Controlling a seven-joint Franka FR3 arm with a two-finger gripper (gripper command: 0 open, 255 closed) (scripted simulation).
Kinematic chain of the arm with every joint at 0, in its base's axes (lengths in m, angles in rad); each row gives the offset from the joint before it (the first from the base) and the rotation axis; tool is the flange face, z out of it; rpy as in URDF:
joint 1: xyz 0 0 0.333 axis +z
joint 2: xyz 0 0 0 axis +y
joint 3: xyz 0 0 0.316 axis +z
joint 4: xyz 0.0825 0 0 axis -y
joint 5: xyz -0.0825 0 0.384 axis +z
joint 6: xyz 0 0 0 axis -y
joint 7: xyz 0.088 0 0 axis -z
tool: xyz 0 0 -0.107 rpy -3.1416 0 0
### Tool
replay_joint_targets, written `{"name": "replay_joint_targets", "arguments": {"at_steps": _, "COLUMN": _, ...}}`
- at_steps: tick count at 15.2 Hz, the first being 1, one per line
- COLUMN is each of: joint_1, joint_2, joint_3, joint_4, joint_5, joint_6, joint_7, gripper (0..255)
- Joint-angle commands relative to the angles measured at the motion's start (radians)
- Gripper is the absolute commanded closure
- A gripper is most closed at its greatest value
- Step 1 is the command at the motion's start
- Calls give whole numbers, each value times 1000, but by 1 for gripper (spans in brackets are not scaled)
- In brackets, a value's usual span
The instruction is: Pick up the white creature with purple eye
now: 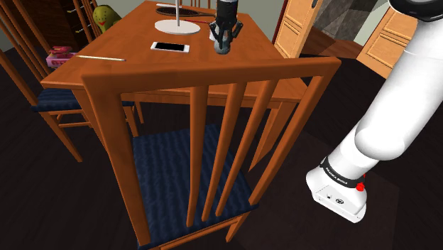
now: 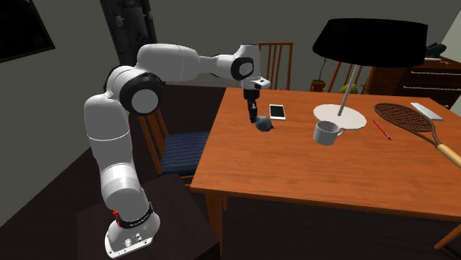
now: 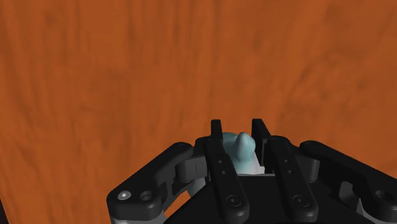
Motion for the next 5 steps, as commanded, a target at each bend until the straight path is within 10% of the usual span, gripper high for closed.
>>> {"name": "replay_joint_targets", "arguments": {"at_steps": 1, "joint_1": 1, "joint_2": -2, "joint_3": 1, "joint_4": 25, "joint_5": 1, "joint_6": -27, "joint_7": -2, "gripper": 255}}
{"name": "replay_joint_targets", "arguments": {"at_steps": 5, "joint_1": 2, "joint_2": -2, "joint_3": 1, "joint_4": 54, "joint_5": 2, "joint_6": -55, "joint_7": -6, "gripper": 255}}
